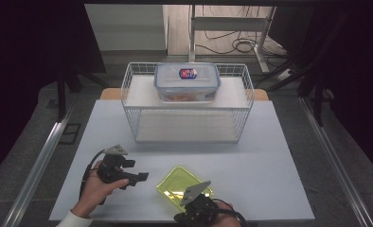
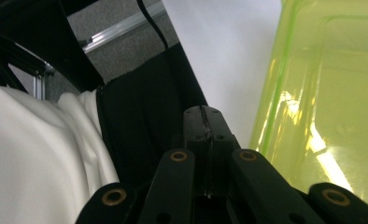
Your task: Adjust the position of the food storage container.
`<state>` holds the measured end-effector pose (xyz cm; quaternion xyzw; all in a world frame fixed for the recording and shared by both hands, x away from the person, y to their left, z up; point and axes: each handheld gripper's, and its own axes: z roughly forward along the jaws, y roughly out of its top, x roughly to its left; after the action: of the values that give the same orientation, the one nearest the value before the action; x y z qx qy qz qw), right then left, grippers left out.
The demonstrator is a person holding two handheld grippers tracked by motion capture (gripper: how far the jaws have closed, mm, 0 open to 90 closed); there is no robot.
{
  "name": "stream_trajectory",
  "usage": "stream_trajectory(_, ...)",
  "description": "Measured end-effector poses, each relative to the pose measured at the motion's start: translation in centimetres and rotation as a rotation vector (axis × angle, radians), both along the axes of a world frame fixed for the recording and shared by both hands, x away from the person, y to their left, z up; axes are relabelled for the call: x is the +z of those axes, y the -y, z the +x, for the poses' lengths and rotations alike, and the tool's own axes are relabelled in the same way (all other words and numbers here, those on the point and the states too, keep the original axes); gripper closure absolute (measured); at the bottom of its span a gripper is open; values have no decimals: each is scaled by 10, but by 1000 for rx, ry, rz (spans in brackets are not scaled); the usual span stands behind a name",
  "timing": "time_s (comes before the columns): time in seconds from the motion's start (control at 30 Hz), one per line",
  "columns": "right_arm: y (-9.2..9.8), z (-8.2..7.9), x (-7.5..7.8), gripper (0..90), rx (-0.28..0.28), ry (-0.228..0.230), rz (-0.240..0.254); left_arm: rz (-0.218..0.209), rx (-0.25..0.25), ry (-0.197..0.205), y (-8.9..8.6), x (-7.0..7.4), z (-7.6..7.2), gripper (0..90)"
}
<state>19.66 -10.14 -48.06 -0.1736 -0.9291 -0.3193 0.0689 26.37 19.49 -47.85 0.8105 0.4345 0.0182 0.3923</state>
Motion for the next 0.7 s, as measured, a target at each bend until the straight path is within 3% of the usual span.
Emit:
stream_trajectory(0.17,4,3,-3,894,-18,38,-47,1,-2,-3,1,-1,-1,191)
stream_trajectory(0.7,31,28,-4,895,-125,59,-39,3,0,-4,1,-2,0,190)
